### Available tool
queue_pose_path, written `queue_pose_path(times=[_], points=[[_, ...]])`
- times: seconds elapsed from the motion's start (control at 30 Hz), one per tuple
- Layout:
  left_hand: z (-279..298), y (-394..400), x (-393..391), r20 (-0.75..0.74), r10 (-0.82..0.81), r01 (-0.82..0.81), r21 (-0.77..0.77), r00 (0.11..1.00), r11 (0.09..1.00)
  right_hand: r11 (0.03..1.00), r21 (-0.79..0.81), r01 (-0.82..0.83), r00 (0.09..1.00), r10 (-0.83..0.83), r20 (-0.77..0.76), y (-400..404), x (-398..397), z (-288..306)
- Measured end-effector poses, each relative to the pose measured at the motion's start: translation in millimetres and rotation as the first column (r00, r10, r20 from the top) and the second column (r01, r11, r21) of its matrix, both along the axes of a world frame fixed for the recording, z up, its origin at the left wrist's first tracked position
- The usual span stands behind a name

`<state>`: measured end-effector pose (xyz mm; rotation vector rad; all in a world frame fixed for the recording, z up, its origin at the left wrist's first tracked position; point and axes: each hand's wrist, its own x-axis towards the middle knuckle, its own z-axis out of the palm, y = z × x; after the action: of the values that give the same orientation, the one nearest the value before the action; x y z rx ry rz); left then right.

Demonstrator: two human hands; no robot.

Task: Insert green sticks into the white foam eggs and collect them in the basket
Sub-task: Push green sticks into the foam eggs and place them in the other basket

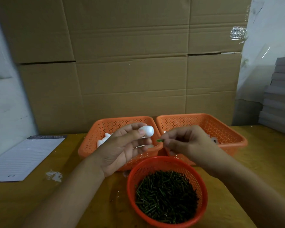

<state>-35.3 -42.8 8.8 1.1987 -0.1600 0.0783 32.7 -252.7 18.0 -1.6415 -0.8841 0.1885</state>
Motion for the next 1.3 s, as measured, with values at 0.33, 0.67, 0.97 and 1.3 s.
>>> queue_pose_path(times=[0.33, 0.67, 0.97, 1.3], points=[[1, -5, -4, 0.021, 0.062, -0.064, 0.131, 0.998, 0.989, 0.982, 0.148, 0.121, 0.993, -0.119, -0.019, 1, -1, 3], [3, -6, -6, 0.038, 0.056, -0.062, 0.186, 0.998, 0.981, 0.971, 0.124, 0.203, 0.967, -0.218, 0.128, 0, 1, 1], [2, -10, -8, 0.055, 0.052, -0.064, 0.25, 0.997, 0.966, 0.975, 0.108, 0.196, 0.963, -0.212, 0.167, 4, -4, 0], [4, -10, -8, 0.075, 0.043, -0.062, 0.27, 0.996, 0.961, 0.987, 0.106, 0.124, 0.983, -0.136, 0.124, 5, -5, -1]])
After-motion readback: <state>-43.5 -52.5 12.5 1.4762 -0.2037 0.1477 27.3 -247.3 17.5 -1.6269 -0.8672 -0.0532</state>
